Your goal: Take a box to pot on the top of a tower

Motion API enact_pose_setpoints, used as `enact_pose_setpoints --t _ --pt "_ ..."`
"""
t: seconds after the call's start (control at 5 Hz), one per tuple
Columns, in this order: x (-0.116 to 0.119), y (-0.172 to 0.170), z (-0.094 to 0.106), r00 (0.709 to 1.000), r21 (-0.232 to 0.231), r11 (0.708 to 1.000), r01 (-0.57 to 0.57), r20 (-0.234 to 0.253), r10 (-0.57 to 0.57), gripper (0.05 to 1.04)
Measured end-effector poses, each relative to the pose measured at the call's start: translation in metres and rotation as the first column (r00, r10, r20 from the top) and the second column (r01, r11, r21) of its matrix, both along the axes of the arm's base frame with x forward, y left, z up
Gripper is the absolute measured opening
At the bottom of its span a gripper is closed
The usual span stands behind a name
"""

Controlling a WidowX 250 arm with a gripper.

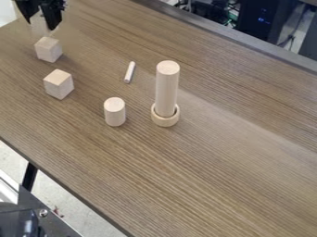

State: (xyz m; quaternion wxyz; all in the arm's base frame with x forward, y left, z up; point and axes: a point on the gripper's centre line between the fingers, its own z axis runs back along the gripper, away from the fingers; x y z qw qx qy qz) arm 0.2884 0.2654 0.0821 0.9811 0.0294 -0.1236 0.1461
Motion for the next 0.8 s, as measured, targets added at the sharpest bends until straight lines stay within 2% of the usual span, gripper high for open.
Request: enact_pose_setpoints --t 0.4,0.8 --pt "-0.0022 0.0025 -0.003 1.0 0.021 1.0 0.022 -0.022 -0.022 0.575" --pt "-0.0057 -0.0008 -0.0098 0.999 0.015 1.0 0.025 -0.034 -0.024 0.576"
